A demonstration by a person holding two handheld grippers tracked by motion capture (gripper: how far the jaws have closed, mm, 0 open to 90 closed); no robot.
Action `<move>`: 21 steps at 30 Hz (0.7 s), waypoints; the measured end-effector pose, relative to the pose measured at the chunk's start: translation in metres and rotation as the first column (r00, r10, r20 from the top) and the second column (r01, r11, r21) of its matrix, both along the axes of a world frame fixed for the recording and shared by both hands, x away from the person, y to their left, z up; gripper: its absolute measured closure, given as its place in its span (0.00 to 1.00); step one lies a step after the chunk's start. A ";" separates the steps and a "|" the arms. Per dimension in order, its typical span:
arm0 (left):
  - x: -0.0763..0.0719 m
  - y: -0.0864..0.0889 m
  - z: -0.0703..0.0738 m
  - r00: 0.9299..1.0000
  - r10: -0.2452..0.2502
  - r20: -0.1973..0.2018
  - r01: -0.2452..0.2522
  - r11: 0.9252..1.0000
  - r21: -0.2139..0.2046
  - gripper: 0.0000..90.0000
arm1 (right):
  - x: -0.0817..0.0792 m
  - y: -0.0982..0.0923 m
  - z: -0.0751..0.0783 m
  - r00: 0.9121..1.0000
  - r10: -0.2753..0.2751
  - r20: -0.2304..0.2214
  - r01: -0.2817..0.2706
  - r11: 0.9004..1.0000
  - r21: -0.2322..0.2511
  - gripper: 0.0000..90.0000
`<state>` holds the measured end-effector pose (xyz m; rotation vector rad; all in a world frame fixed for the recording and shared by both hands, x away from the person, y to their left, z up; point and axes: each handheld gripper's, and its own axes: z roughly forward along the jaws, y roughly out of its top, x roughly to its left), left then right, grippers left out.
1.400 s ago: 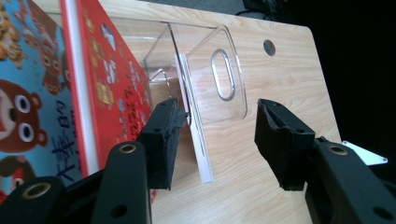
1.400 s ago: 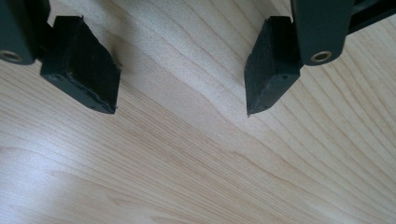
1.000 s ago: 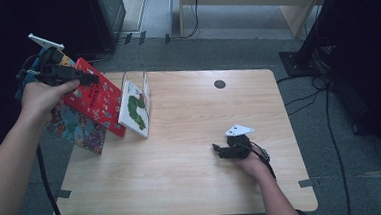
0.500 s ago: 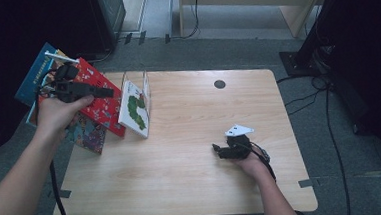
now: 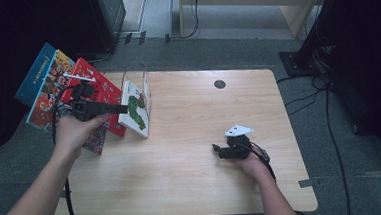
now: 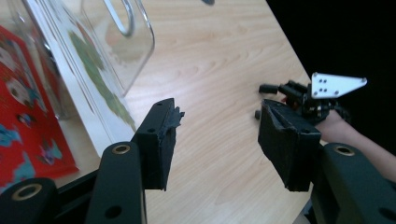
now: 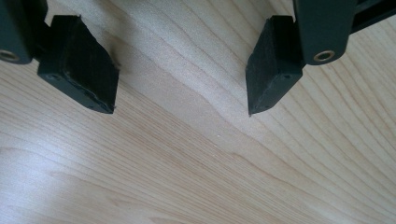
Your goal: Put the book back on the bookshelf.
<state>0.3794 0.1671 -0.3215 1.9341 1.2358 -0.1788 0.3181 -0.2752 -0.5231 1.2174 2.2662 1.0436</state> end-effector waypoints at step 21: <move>-0.027 -0.031 -0.065 0.996 -0.091 0.024 0.091 0.996 -0.004 0.50 | 0.000 0.000 0.000 1.000 0.002 0.002 -0.002 1.000 -0.001 0.28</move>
